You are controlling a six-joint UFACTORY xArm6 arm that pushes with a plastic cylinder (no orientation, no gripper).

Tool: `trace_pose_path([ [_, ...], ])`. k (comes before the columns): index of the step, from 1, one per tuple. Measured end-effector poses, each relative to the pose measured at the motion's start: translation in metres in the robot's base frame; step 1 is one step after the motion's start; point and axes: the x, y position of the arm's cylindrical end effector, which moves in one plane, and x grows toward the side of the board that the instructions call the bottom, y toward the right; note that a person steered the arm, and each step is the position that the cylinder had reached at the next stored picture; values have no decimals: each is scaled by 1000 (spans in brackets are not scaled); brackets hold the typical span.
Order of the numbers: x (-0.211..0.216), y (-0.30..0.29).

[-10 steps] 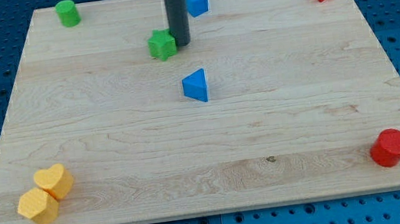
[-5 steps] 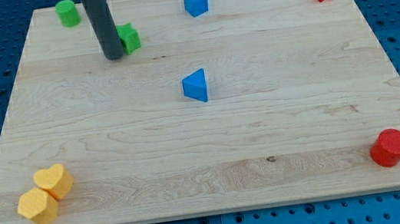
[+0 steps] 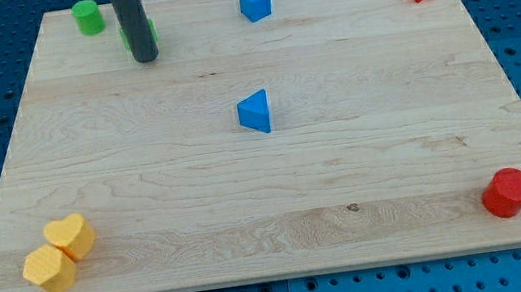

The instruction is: Slide the green star below the green circle

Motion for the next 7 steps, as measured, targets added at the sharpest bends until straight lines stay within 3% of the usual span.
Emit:
trace_pose_path([
  [1,6,60],
  [2,-5,77],
  [3,-20,8],
  [4,-22,-19],
  [7,-27,-47],
])
